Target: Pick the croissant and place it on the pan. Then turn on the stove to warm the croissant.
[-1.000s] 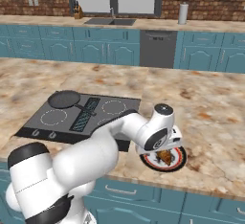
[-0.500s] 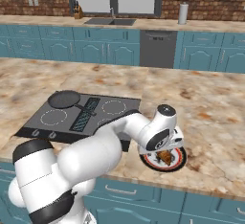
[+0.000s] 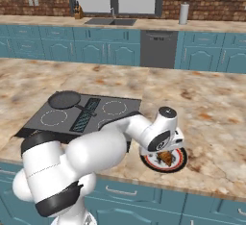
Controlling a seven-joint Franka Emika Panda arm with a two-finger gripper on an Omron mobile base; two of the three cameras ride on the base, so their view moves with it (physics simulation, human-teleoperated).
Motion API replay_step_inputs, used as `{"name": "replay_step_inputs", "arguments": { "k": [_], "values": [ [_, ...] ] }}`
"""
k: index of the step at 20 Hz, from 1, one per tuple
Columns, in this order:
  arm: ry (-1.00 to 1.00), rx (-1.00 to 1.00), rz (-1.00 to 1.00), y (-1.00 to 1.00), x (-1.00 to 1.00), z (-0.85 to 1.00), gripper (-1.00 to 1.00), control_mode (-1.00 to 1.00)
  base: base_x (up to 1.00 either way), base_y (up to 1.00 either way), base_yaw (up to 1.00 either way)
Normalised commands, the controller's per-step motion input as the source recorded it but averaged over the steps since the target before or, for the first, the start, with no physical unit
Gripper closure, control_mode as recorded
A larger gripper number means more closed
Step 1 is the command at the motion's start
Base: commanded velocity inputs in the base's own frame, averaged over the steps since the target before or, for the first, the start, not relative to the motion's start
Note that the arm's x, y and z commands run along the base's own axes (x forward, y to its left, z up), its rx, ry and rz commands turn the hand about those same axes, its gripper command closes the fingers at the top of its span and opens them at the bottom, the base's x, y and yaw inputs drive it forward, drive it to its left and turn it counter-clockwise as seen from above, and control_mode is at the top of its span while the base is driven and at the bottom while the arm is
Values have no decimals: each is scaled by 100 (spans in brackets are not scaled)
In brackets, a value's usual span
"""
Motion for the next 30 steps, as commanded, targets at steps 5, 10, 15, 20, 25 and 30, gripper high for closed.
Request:
{"name": "replay_step_inputs", "arguments": {
  "k": [5,10,15,20,25,30],
  "values": [
    [0,1,3,-20,16,-6,-100,-100,0,0,0],
    [0,2,3,-20,17,-3,-100,-100,0,0,0],
    [0,0,2,-5,17,-12,-100,-100,0,0,0],
    [1,0,1,0,11,-18,-100,-100,0,0,0],
    [0,0,0,0,0,-18,-100,-100,0,0,0],
    [0,0,0,0,1,-12,-100,-100,0,0,0]
  ]
}}
